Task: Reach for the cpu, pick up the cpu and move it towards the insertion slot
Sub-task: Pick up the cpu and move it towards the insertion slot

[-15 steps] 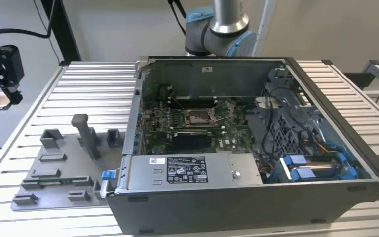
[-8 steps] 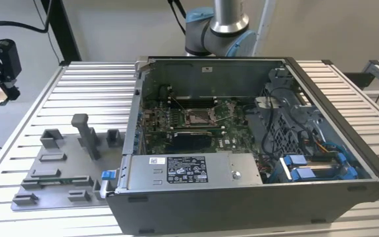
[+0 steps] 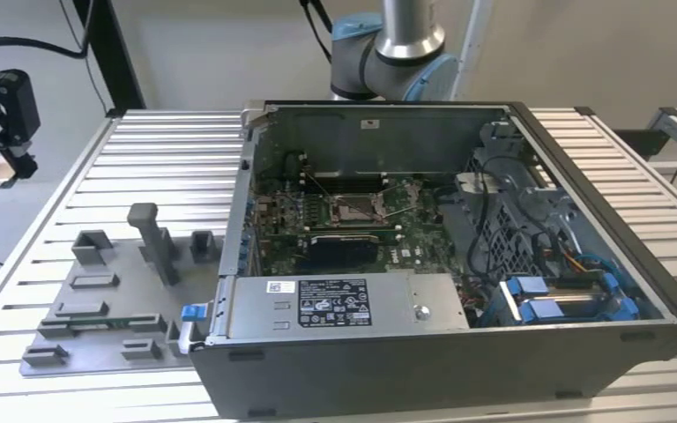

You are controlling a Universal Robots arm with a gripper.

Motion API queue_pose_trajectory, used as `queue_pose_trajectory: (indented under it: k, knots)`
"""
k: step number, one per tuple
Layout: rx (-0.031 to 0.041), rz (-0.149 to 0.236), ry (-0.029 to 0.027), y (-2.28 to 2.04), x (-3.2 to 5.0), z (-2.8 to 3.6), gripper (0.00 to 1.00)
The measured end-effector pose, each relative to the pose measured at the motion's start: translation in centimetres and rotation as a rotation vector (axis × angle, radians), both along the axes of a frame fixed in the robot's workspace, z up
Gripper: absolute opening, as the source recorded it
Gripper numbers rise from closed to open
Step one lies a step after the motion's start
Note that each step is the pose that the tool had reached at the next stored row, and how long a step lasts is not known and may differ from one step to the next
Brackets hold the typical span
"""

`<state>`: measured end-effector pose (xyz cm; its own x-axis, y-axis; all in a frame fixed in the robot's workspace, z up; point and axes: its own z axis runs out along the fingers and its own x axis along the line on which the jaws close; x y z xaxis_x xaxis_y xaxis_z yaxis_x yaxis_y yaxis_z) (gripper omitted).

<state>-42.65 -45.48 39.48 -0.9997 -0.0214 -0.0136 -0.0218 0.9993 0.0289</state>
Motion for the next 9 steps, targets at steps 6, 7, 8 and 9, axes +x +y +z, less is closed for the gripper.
queue_pose_trajectory:
  k: [6, 7, 8, 9]
  knots:
    - [0.0001, 0.0, -0.0001, 0.01, 1.95, -0.01, 0.0]
    - [0.0, 0.0, -0.0001, 0.01, 2.32, -0.01, 0.0]
    - [0.0002, 0.0, -0.0002, 0.01, 2.68, -0.02, 0.0]
    - [0.0001, 0.0, -0.0001, 0.01, 3.06, -0.01, 0.0]
